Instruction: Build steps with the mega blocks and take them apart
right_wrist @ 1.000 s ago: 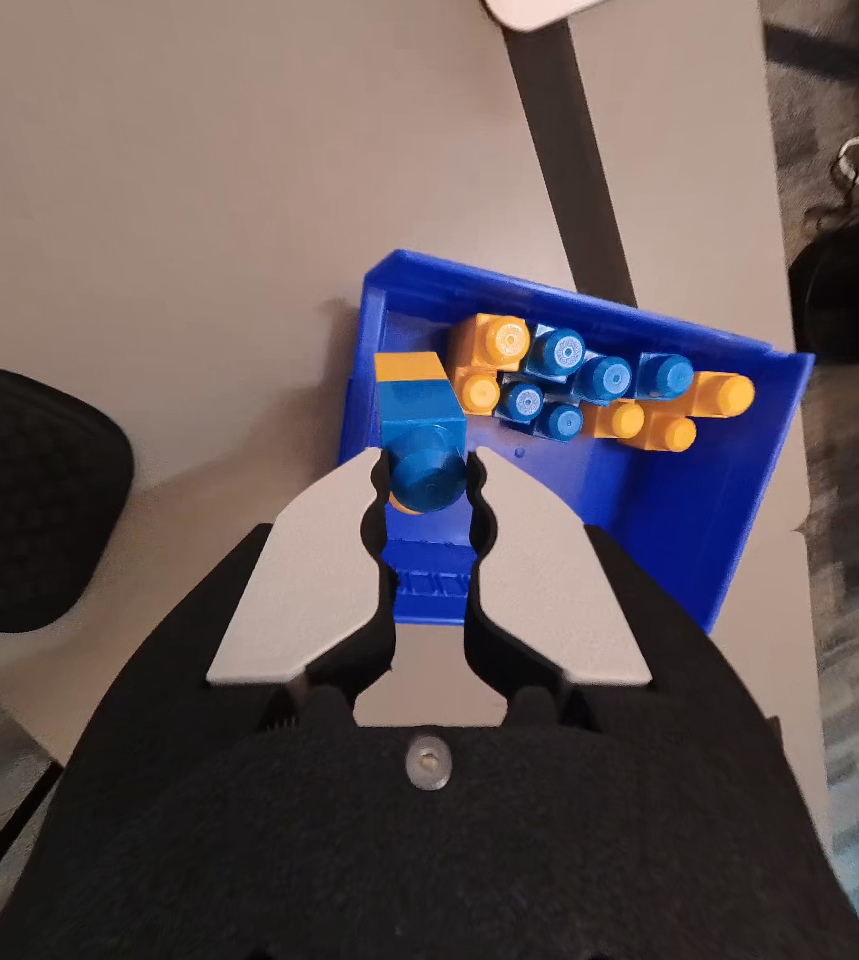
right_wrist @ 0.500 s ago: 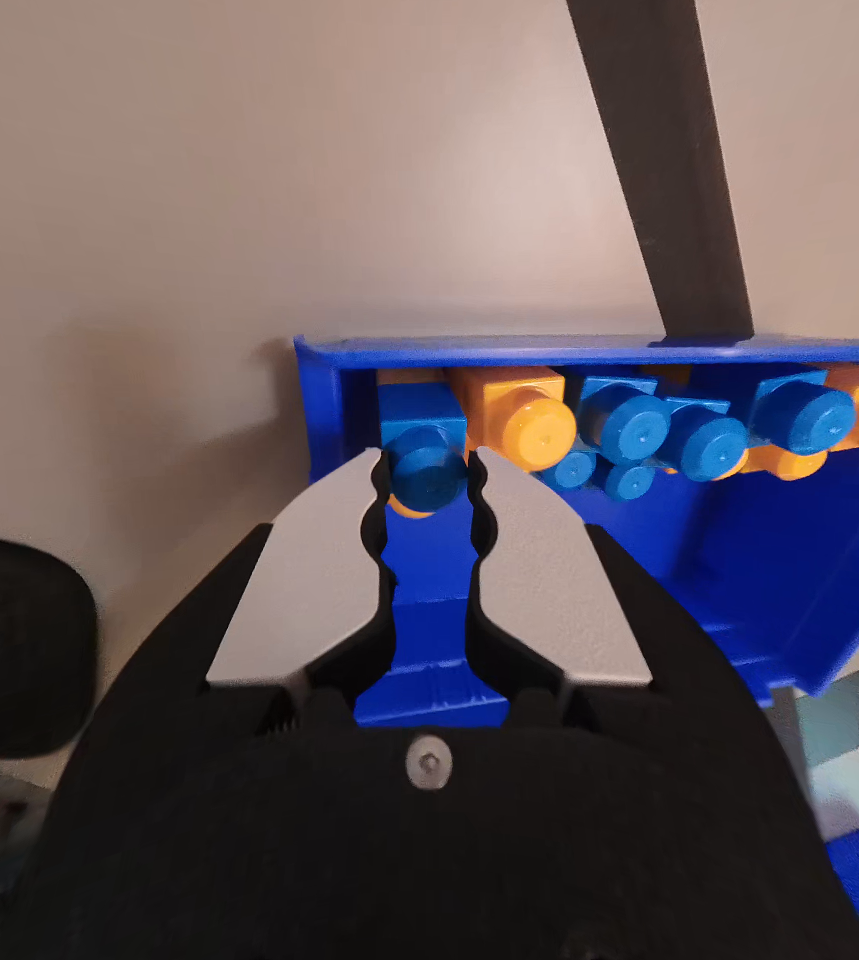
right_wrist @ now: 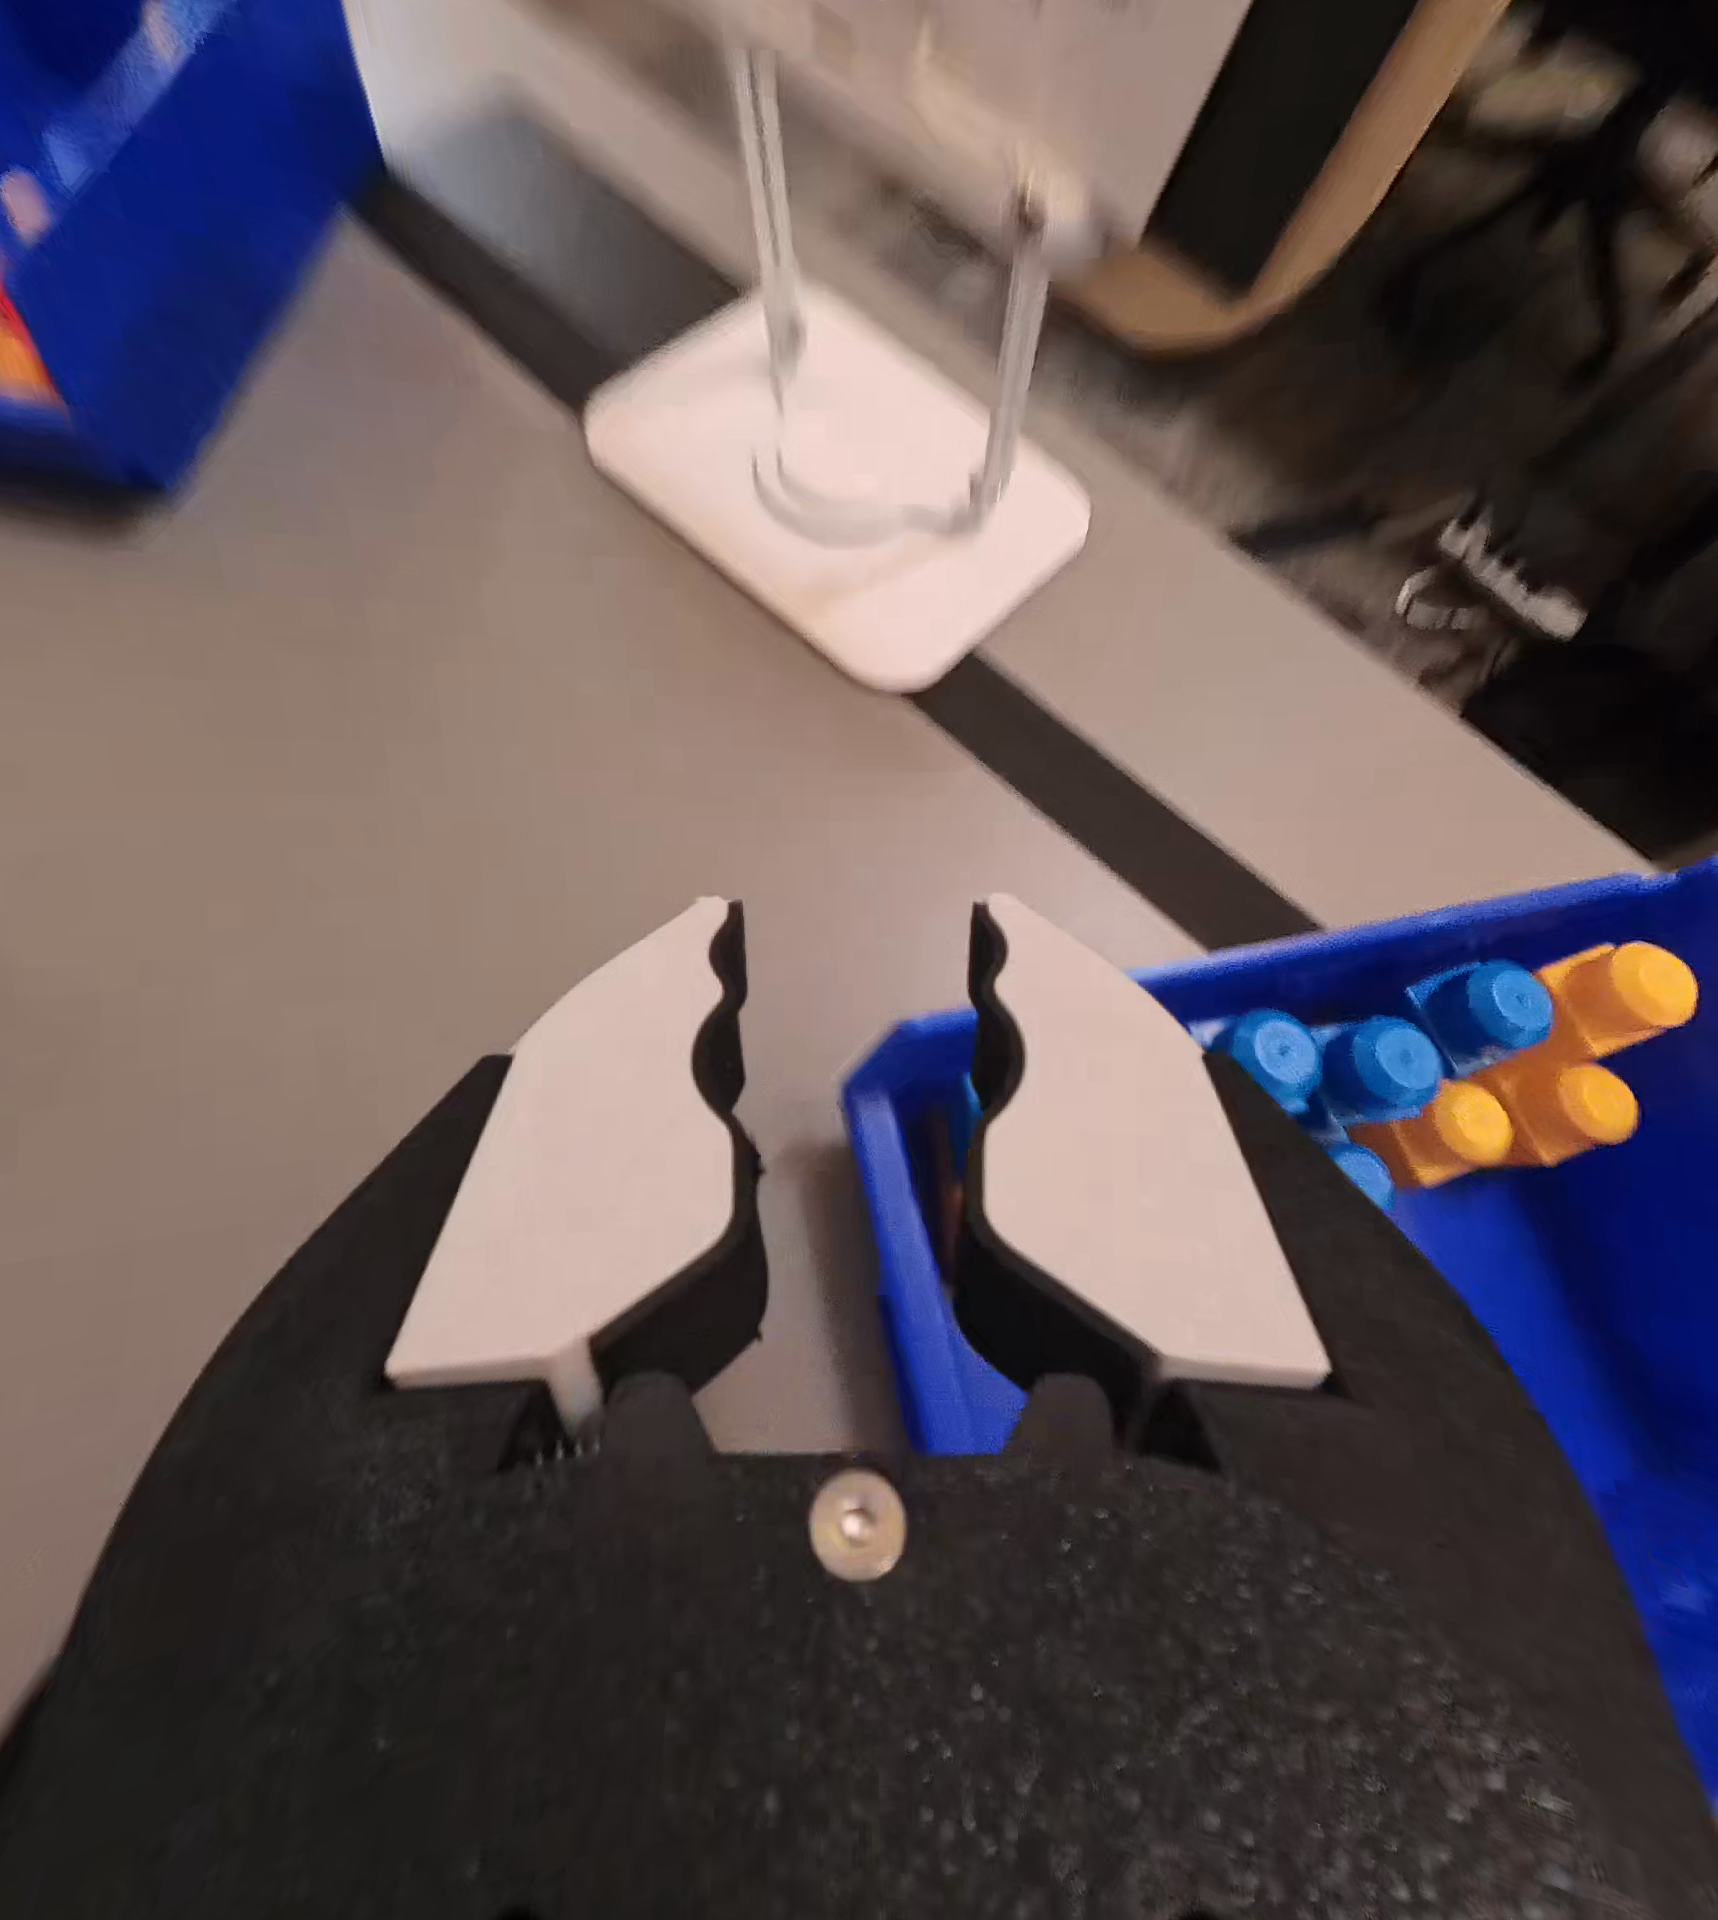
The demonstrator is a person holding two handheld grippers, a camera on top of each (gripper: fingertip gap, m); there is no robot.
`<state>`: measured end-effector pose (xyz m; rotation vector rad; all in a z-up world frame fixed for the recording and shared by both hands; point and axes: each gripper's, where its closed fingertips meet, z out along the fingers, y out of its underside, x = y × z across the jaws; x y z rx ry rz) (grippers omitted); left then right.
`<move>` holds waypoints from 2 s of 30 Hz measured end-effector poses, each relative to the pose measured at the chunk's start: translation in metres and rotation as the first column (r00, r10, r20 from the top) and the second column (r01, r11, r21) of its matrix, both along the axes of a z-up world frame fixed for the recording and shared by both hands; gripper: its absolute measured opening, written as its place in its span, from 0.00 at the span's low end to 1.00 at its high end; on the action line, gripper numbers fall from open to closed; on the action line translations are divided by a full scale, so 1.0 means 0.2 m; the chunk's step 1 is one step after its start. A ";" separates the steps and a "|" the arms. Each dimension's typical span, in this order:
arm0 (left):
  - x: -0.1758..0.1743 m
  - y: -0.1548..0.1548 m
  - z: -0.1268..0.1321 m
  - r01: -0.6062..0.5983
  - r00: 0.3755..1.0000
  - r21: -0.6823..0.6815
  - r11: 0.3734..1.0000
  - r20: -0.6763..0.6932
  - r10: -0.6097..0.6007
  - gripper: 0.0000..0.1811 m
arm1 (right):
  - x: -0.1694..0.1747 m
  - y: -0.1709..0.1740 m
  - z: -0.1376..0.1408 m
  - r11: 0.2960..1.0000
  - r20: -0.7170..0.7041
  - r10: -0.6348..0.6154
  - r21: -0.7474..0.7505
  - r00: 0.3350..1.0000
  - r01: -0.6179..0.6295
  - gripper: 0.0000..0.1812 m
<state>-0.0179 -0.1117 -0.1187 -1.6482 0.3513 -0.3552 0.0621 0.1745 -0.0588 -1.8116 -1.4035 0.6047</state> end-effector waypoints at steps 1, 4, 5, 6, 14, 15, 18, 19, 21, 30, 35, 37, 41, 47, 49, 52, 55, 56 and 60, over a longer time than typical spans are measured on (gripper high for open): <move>-0.04 0.01 0.03 -0.032 0.999 0.008 0.999 0.022 0.032 0.00 | -0.01 -0.04 0.04 1.000 -0.095 -0.019 0.014 0.995 0.021 0.22; -0.20 0.02 0.12 -0.160 0.986 0.037 0.986 0.058 0.157 0.00 | -0.04 -0.16 0.08 0.996 -0.324 -0.066 0.032 0.944 0.081 0.18; -0.27 0.02 0.16 -0.208 0.977 0.046 0.977 0.059 0.206 0.00 | -0.04 -0.19 0.07 0.995 -0.382 -0.083 0.021 0.920 0.099 0.16; -0.34 0.02 0.19 -0.255 0.966 0.055 0.965 0.055 0.252 0.00 | -0.04 -0.22 0.05 0.993 -0.431 -0.105 -0.001 0.896 0.116 0.13; -0.98 0.04 0.34 -0.541 0.841 0.019 0.841 0.020 0.541 0.05 | -0.07 -0.30 -0.16 0.970 -0.561 -0.213 -0.022 0.800 0.243 0.00; -1.06 0.06 0.34 -0.561 0.828 -0.003 0.828 0.002 0.561 0.07 | -0.07 -0.31 -0.18 0.972 -0.555 -0.207 -0.025 0.806 0.232 0.00; -1.33 0.13 0.32 -0.625 0.781 -0.084 0.776 -0.066 0.622 0.12 | -0.07 -0.31 -0.21 0.975 -0.541 -0.183 0.004 0.821 0.220 0.00; -1.42 0.16 0.30 -0.640 0.768 -0.119 0.759 -0.101 0.632 0.14 | -0.06 -0.31 -0.22 0.974 -0.546 -0.189 0.000 0.816 0.225 0.00; -1.58 0.22 0.22 -0.649 0.761 -0.215 0.730 -0.185 0.622 0.18 | -0.04 -0.32 -0.23 0.974 -0.546 -0.194 -0.009 0.815 0.226 0.00; -1.91 0.37 -0.23 -0.560 0.808 -0.625 0.544 -0.268 0.524 0.23 | -0.01 -0.34 -0.16 0.974 -0.593 -0.184 -0.005 0.784 0.225 0.00; -1.90 0.42 -0.37 -0.511 0.836 -0.696 0.504 -0.269 0.478 0.17 | 0.01 -0.33 -0.14 0.972 -0.614 -0.190 -0.010 0.766 0.233 0.00; -1.93 0.43 -0.38 -0.553 0.819 -0.667 0.499 -0.326 0.472 0.16 | 0.01 -0.32 -0.15 0.973 -0.610 -0.192 -0.014 0.769 0.232 0.00; -1.99 0.43 -0.28 -0.649 0.759 -0.572 0.501 -0.441 0.480 0.16 | 0.01 -0.33 -0.15 0.973 -0.608 -0.192 -0.015 0.770 0.231 0.00; -1.88 0.40 0.18 -0.688 0.718 -0.378 0.620 -0.477 0.507 0.16 | 0.01 -0.33 -0.16 0.974 -0.609 -0.197 -0.035 0.769 0.222 0.00; -1.71 0.40 0.32 -0.629 0.763 -0.344 0.697 -0.445 0.469 0.16 | 0.01 -0.33 -0.15 0.974 -0.614 -0.194 -0.027 0.765 0.225 0.00; -1.40 0.39 0.42 -0.520 0.825 -0.320 0.792 -0.428 0.369 0.16 | 0.01 -0.33 -0.14 0.973 -0.619 -0.193 -0.023 0.761 0.229 0.00; -1.09 0.37 0.41 -0.406 0.874 -0.316 0.857 -0.409 0.263 0.16 | 0.02 -0.33 -0.13 0.970 -0.625 -0.196 -0.010 0.756 0.243 0.00; -0.99 0.36 0.39 -0.366 0.890 -0.314 0.876 -0.394 0.231 0.16 | 0.02 -0.32 -0.12 0.968 -0.627 -0.195 -0.001 0.754 0.250 0.00; -0.65 0.35 0.27 -0.216 0.944 -0.322 0.922 -0.311 0.113 0.16 | 0.02 -0.29 -0.11 0.963 -0.624 -0.192 0.028 0.757 0.267 0.00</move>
